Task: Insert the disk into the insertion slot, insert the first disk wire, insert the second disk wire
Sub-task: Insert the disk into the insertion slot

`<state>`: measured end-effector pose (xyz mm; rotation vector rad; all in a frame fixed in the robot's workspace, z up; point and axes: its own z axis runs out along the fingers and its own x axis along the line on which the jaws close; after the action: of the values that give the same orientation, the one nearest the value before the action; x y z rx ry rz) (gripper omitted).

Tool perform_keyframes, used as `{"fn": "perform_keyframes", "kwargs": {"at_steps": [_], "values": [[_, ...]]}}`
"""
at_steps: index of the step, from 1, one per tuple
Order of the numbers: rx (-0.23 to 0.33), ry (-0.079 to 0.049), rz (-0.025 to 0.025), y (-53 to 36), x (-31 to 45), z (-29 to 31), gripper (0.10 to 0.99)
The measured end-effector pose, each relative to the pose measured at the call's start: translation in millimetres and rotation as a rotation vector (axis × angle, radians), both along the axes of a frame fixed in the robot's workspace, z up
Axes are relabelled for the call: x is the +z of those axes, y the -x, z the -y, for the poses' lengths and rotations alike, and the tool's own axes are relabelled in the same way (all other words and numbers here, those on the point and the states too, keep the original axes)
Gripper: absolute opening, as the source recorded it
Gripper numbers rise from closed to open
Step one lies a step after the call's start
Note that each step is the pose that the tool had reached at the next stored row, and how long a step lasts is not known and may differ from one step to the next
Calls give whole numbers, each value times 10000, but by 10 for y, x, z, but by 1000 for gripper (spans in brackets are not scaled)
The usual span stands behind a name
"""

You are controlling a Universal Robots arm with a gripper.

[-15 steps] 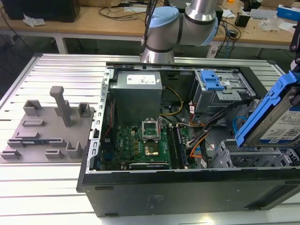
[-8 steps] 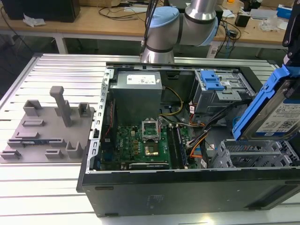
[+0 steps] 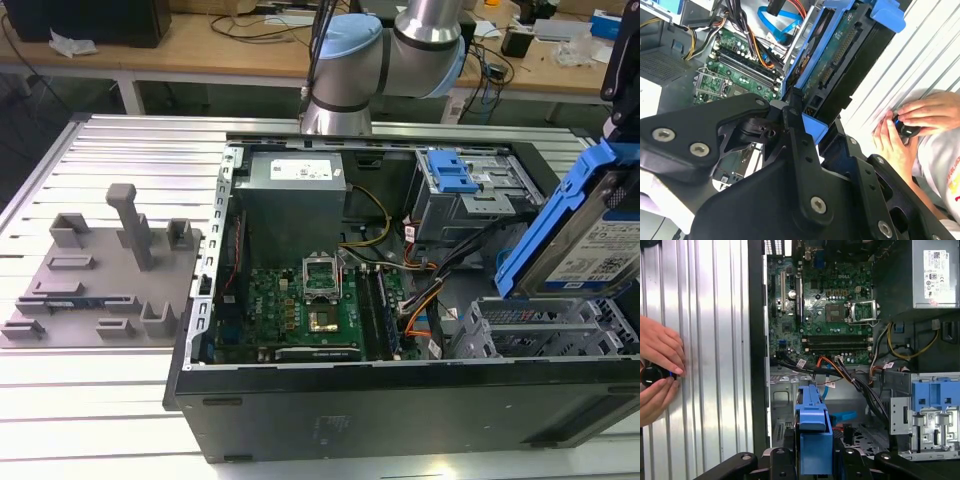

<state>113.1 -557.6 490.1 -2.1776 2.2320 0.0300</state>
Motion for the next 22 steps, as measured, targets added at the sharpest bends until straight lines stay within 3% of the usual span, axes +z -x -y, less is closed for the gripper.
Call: {"fn": "perform_keyframes", "kwargs": {"at_steps": [22], "values": [[18, -1, -4, -2, -175, -25, 365]]}}
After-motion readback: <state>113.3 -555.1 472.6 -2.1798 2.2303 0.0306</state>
